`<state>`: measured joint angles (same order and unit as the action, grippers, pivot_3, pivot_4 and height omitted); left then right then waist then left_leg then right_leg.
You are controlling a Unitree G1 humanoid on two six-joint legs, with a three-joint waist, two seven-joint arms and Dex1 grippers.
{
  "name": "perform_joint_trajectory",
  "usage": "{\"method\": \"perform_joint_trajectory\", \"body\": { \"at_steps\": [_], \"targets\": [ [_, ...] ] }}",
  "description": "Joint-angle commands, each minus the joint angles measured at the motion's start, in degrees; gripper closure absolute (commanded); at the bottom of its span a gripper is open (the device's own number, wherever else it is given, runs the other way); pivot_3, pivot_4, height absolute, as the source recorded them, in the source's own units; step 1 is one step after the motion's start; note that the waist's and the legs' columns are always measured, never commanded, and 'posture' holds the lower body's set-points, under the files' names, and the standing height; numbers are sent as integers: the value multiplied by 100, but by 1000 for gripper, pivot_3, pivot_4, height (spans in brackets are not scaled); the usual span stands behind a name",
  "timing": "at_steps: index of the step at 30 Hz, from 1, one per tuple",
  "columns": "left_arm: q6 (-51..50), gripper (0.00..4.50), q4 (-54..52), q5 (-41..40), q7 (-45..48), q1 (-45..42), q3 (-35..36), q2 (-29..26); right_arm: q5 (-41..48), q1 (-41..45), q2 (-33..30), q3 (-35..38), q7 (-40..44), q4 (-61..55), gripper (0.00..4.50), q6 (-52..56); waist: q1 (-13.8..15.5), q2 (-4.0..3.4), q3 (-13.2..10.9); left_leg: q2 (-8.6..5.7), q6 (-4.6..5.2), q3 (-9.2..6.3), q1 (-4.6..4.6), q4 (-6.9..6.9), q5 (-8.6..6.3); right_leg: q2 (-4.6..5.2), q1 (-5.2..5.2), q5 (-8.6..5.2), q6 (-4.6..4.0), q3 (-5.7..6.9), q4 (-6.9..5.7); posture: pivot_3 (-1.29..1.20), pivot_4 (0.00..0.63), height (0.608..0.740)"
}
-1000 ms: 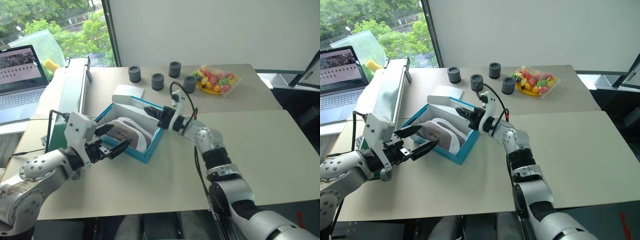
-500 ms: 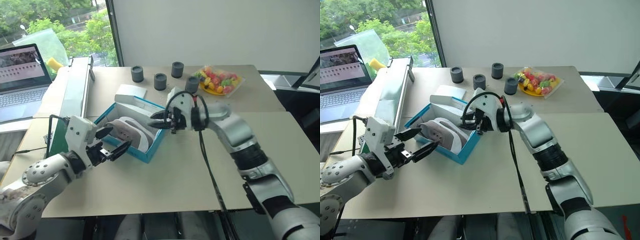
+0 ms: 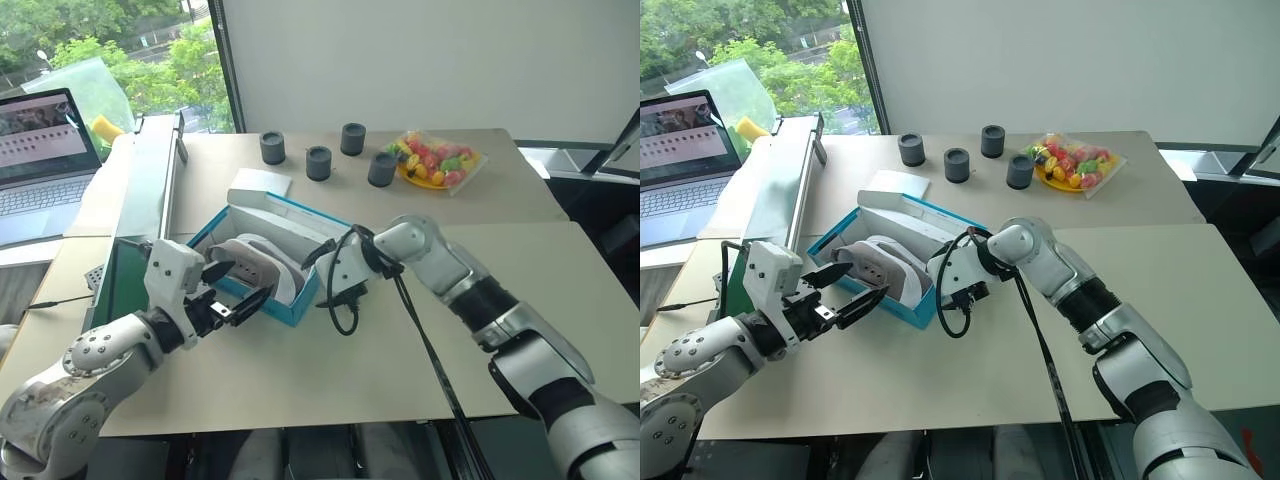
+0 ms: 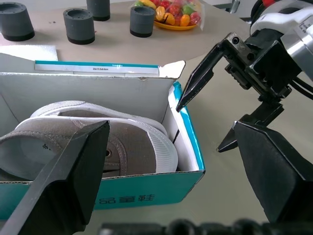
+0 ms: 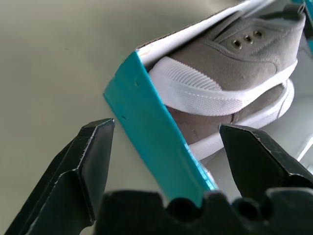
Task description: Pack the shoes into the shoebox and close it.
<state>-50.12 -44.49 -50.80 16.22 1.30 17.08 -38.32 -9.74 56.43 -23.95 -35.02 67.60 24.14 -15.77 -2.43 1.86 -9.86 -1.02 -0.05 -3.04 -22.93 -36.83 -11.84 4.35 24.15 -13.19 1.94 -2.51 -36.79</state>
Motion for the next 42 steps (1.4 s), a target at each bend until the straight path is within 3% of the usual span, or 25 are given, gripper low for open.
{"method": "perform_joint_trajectory", "body": {
  "at_steps": [1,4,7,14,17,22,27,35,42],
  "targets": [
    [147,202,-287,2,-79,59,78,38,-291,227,284,-36,-171,347,468,-536,-6,0,0,0,0,-1,0,0,0,0,2,0,0,-1,-1,0,150,740],
    [139,202,-317,-20,-117,80,107,42,-453,281,387,-40,-164,605,468,-771,-1,0,0,0,0,-8,1,0,0,0,2,1,-1,-1,-3,0,150,740],
    [140,202,-301,-28,-140,82,159,24,-490,301,414,10,-94,768,1179,-905,15,0,0,-1,-1,-10,1,0,0,1,1,1,-1,-1,-2,0,150,740],
    [148,202,-283,-19,-173,39,112,35,-630,290,421,44,-81,925,3619,-1038,-11,-1,0,0,-1,-10,3,0,0,0,1,1,-1,-1,-4,0,150,740],
    [150,202,-247,-7,-165,-6,95,27,-685,233,405,57,-62,907,4463,-1013,-6,-1,0,0,-2,-10,7,0,-1,-1,0,1,-1,-2,-7,0,150,740],
    [153,202,-179,28,-122,-55,84,-2,-612,-205,262,64,249,249,4463,-490,30,0,0,-2,-2,-10,7,0,0,1,-4,0,-1,-1,-4,0,150,740],
    [138,202,-166,28,-111,-98,18,16,-576,-728,116,190,506,-859,4463,755,35,-1,0,0,-7,-15,6,1,-4,1,-3,0,-1,-1,-3,0,150,740],
    [176,202,-116,95,-46,-112,-85,39,-666,-1454,-458,425,1051,-3501,4463,4044,104,0,0,-1,-7,-16,4,-1,-4,1,-3,-1,-1,2,-1,0,150,740],
    [182,202,-108,115,36,-102,-92,31,-618,-1714,195,435,231,-4837,4463,7784,128,0,1,1,-7,-13,5,-1,-4,0,3,-5,-7,2,-8,0,150,740]
  ]
}}
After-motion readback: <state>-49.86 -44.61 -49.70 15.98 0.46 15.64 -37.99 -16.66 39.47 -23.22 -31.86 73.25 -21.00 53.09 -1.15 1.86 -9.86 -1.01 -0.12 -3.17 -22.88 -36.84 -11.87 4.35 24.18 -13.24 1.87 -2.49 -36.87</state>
